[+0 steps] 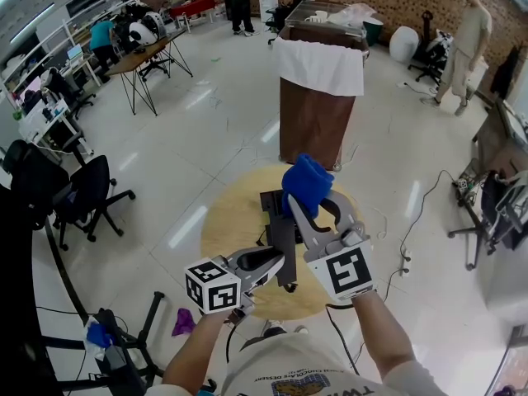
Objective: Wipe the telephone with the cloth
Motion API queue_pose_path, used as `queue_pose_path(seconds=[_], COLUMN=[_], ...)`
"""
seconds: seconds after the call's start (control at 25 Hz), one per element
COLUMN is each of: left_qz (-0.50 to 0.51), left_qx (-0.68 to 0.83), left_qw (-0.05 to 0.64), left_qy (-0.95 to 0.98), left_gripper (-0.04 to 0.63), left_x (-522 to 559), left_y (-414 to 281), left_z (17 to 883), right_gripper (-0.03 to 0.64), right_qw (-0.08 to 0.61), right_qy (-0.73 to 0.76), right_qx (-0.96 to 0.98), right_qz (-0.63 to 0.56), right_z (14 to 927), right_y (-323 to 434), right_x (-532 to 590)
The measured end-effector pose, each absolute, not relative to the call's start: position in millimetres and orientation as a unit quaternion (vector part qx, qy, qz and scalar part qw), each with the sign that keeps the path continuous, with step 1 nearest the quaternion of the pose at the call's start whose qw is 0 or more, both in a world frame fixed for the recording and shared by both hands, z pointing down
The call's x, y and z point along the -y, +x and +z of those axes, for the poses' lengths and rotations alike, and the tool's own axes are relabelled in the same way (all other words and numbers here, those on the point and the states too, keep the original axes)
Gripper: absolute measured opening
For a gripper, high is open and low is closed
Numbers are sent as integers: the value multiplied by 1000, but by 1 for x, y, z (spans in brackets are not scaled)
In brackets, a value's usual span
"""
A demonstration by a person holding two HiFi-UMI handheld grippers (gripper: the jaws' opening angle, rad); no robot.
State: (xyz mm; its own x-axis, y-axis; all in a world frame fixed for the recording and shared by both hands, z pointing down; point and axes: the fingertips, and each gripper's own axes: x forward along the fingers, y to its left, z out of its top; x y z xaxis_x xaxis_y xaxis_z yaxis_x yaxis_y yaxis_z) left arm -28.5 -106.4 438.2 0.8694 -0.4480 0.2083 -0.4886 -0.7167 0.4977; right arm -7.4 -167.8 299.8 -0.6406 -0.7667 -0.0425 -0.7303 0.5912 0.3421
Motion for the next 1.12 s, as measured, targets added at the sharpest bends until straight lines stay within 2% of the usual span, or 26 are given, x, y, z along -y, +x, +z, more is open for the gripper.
queue_pose_path(seconds=[0.44, 1.12], left_qz=[-32, -74], left_qx=[251, 273], left_qw=[305, 305], left_qy=[918, 909], left_gripper=[63, 63], left_x=[115, 137], left_y=[-39, -57], left_z=[422, 396], right_gripper=[60, 61], right_qw=[49, 63], right_qy=[421, 412], right_qx=[895, 905], right_qz=[-142, -86], right_z=[313, 363], right_y=[-5, -6], right_x=[162, 141])
